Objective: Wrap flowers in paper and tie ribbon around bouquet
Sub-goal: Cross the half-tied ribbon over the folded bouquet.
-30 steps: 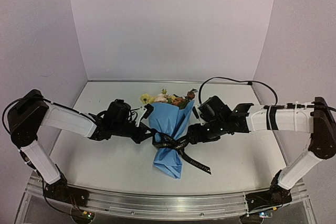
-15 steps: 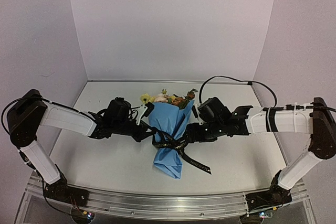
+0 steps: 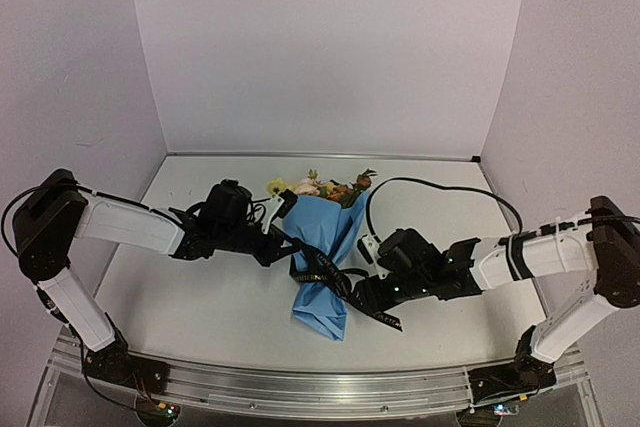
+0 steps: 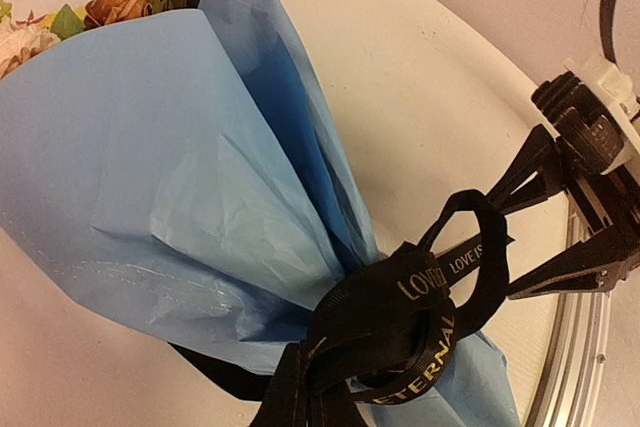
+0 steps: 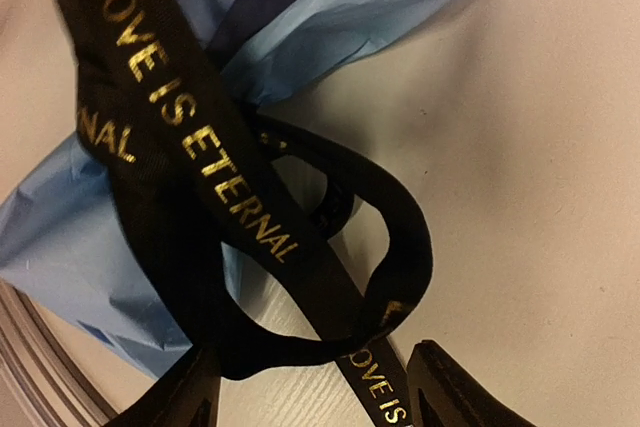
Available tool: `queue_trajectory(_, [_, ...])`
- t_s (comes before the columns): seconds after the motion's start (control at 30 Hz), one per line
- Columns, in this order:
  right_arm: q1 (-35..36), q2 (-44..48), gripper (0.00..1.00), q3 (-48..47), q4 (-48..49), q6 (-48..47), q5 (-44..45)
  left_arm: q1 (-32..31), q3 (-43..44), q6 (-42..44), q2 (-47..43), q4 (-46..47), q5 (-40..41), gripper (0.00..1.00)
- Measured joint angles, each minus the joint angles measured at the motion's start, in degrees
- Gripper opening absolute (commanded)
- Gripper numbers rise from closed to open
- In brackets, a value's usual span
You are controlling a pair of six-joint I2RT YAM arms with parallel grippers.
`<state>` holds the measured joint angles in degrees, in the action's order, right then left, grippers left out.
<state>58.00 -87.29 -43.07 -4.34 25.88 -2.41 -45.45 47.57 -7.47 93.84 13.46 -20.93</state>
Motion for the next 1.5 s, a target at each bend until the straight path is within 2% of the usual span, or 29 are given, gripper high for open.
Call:
queue_trajectory(0.3, [0.19, 5.46, 0.63, 6.27, 3.65, -10.13, -0.04, 0.0, 0.58, 0.18, 0.0, -1.21, -0.07, 0.0])
queue_trajectory(0.57, [0.19, 6.27, 0.56, 7.41, -1.29, -14.83, -2.41, 0.0, 1.71, 0.54, 0.0, -1.64, -0.34, 0.0])
queue_trajectory(0.77, [0.72, 3.05, 0.52, 7.41, -3.58, -16.01, -3.0, 0.0, 1.81, 0.62, 0.0, -1.74, -0.37, 0.0])
queue_trajectory(0.87, [1.58, 0.6, 0.43, 7.0, -4.32, -16.24, -2.69, 0.0, 1.81, 0.62, 0.0, -1.91, -0.4, 0.0])
queue_trajectory(1.07, [2.52, -1.9, 0.02, 4.69, -4.63, -16.13, -1.58, 0.0, 1.81, 0.69, 0.0, -2.14, -0.4, 0.0])
queue_trajectory(1.23, [2.53, -1.92, 0.0, 1.4, -12.06, -18.33, 2.07, 0.0, 1.81, 1.45, 0.0, -2.2, -0.42, 0.0])
queue_trajectory(1.5, [1.79, 0.28, 0.0, -10.33, -23.18, -23.42, 5.88, 0.0, 1.83, 1.6, 0.0, -3.01, -0.41, 0.0])
